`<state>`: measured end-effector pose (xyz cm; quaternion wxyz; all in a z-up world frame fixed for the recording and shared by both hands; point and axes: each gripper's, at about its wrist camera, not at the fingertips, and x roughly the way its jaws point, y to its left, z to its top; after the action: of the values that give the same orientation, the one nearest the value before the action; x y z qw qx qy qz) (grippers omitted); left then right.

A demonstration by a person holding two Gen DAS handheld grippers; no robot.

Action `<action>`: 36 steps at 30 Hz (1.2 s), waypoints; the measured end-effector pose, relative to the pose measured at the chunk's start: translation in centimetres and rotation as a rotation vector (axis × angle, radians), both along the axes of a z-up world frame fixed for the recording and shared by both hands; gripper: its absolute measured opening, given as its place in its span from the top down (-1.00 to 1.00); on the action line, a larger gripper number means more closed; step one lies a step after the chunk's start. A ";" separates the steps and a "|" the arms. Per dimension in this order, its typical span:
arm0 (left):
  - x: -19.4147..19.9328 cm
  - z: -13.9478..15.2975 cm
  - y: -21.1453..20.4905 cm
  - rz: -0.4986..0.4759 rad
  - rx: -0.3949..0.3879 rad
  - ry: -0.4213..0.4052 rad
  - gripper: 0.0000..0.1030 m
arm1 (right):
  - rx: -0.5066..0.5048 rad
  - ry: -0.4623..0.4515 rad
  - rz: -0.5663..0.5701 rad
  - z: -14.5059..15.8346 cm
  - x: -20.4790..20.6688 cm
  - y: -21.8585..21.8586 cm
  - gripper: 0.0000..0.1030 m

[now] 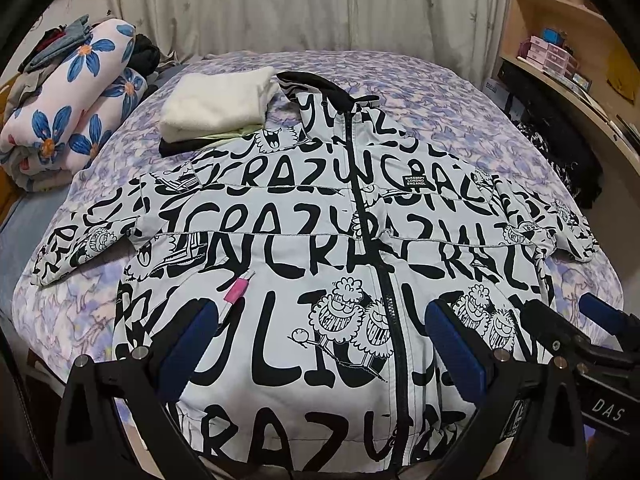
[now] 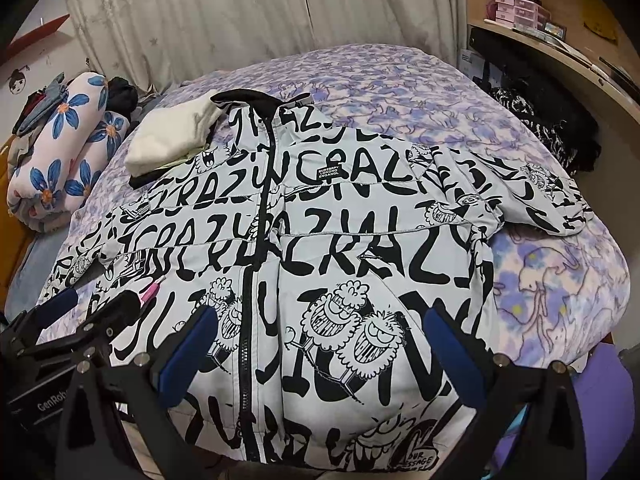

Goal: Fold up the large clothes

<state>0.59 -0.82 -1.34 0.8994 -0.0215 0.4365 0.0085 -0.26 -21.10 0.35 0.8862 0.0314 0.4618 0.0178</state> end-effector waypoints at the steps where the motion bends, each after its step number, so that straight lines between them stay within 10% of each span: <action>1: 0.1 0.1 0.0 0.003 -0.001 0.002 -0.99 | 0.003 0.002 -0.003 0.1 0.0 -0.1 -1.00; 36: 0.2 -0.4 0.3 0.012 -0.011 0.018 -0.99 | -0.005 -0.003 -0.012 -0.9 0.0 -0.5 -1.00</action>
<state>0.81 -0.50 -1.70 0.8953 -0.0291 0.4443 0.0119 -0.23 -21.62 -0.60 0.8872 0.0320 0.4601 0.0116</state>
